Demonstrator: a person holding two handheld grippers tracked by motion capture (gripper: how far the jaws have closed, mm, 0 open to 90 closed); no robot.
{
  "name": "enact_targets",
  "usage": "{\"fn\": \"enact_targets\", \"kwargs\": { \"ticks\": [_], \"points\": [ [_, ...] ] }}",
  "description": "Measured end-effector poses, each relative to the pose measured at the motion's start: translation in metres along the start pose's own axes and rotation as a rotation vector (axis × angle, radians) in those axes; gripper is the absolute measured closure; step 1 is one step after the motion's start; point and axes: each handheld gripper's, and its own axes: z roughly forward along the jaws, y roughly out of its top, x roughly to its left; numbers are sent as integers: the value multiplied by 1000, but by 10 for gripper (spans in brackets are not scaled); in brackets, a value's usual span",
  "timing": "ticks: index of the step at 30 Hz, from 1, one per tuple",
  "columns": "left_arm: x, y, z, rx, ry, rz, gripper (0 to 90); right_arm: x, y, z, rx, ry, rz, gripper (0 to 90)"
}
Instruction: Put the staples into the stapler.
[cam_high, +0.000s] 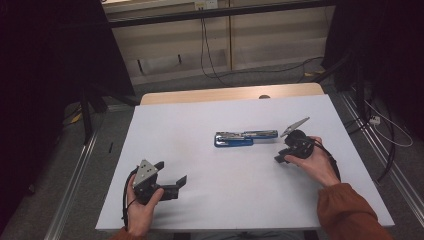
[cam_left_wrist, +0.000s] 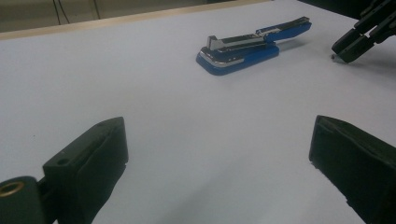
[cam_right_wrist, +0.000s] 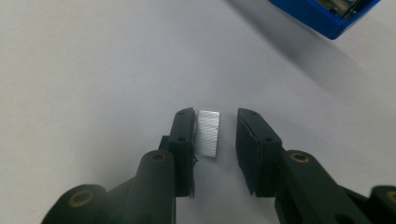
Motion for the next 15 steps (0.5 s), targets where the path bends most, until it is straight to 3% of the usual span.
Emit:
{"fn": "enact_targets", "kwargs": {
  "ticks": [4, 15],
  "points": [
    [0, 0, 0, 0, -4, 2, 47, 2, 2, 1, 10, 6, -17, 761],
    [0, 0, 1, 6, -10, 1, 47, 4, 3, 2, 32, -6, -35, 784]
  ]
}}
